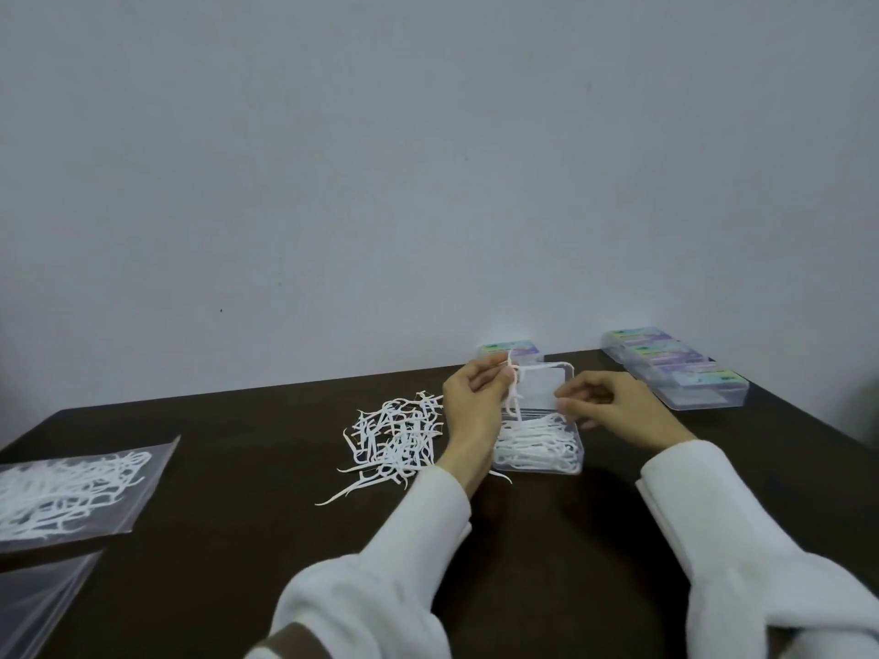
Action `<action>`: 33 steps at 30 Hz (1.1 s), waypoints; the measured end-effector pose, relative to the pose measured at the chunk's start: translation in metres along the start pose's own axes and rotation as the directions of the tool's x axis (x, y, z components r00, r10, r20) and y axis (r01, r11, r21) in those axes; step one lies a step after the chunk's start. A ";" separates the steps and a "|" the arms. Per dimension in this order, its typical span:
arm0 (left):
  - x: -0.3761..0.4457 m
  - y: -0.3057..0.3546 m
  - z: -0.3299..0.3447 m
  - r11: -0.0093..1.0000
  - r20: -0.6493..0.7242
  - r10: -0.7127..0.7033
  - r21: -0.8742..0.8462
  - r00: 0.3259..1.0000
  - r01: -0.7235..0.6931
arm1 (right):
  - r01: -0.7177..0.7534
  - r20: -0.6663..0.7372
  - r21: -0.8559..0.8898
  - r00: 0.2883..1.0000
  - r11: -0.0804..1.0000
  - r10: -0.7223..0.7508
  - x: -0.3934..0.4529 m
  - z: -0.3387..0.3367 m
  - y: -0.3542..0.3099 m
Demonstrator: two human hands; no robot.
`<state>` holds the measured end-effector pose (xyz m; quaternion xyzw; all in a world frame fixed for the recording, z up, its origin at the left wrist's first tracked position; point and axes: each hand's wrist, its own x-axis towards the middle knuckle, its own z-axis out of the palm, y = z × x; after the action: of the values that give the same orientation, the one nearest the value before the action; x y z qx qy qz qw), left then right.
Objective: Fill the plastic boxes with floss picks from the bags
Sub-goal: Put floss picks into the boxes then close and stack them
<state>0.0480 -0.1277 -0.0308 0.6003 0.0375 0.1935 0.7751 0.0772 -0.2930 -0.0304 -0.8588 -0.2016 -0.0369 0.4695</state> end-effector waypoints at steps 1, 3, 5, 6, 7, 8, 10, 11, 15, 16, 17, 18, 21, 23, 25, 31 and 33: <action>0.001 0.000 0.004 0.999 -0.003 -0.023 -0.042 1.000 0.022 | 0.020 -0.008 0.019 1.000 1.000 -0.020 0.001 -0.001 -0.002; 0.002 -0.001 0.010 0.995 0.004 -0.048 -0.084 0.999 0.048 | 0.045 -0.047 0.000 0.998 0.999 -0.045 0.003 -0.004 -0.002; 0.002 -0.003 0.014 0.996 0.017 -0.047 -0.075 0.999 0.048 | 0.042 -0.054 -0.035 0.998 0.999 -0.043 0.003 -0.005 -0.001; 0.000 -0.004 0.015 0.997 0.023 -0.045 -0.065 0.999 0.046 | 0.034 -0.042 -0.021 0.999 0.999 -0.035 0.003 -0.003 -0.002; -0.001 -0.004 0.016 0.997 0.029 -0.041 -0.060 0.999 0.042 | 0.031 -0.027 0.023 0.999 0.999 -0.030 0.002 -0.001 -0.003; -0.001 -0.005 0.016 0.997 0.035 -0.037 -0.061 0.999 0.040 | 0.030 -0.018 0.101 0.999 0.994 -0.029 0.002 0.002 -0.004; -0.002 -0.005 0.014 0.998 0.043 -0.028 -0.050 0.999 0.030 | 0.048 -0.040 0.260 0.998 0.964 -0.039 0.001 0.007 -0.010; -0.002 -0.005 0.013 0.999 0.043 -0.021 -0.034 0.999 0.023 | 0.073 -0.072 0.311 0.996 0.948 -0.054 0.000 0.008 -0.012; 0.000 -0.008 0.007 0.999 0.035 -0.001 0.036 0.999 0.000 | 0.138 -0.139 0.311 0.985 0.941 -0.098 0.001 0.007 -0.015; 0.000 -0.009 0.006 0.999 0.033 -0.005 0.044 0.999 0.003 | 0.119 -0.128 0.289 0.988 0.950 -0.085 0.001 0.007 -0.014; 0.001 -0.010 0.004 0.999 0.027 -0.009 0.045 1.000 0.007 | 0.099 -0.115 0.264 0.991 0.959 -0.071 0.001 0.008 -0.012; 0.002 -0.010 0.003 0.999 0.017 -0.011 0.043 1.000 0.010 | 0.085 -0.102 0.238 0.993 0.967 -0.062 0.001 0.008 -0.010; 0.005 -0.007 0.000 1.000 -0.011 -0.012 0.001 1.000 0.012 | 0.087 -0.112 0.141 0.991 0.986 -0.072 -0.001 0.007 -0.007; 0.008 -0.003 -0.003 1.000 -0.044 -0.004 -0.030 0.999 0.002 | 0.097 -0.148 0.077 0.985 0.992 -0.085 0.000 0.002 -0.007; 0.012 0.002 -0.008 0.998 -0.090 -0.005 -0.065 0.996 -0.001 | 0.087 -0.128 0.024 0.988 0.996 -0.084 -0.001 -0.001 -0.007; 0.016 0.011 -0.016 0.986 -0.089 -0.048 -0.162 0.995 0.033 | 0.090 0.124 -0.180 0.990 0.980 -0.069 -0.004 0.005 -0.008; 0.015 0.013 -0.017 0.984 -0.094 -0.044 -0.174 0.995 0.027 | 0.098 0.136 -0.234 0.988 0.967 -0.067 -0.004 0.004 -0.006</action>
<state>0.0536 -0.1045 -0.0209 0.5201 0.0688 0.2112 0.8247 0.0711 -0.2883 -0.0288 -0.9006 -0.2609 -0.0257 0.3466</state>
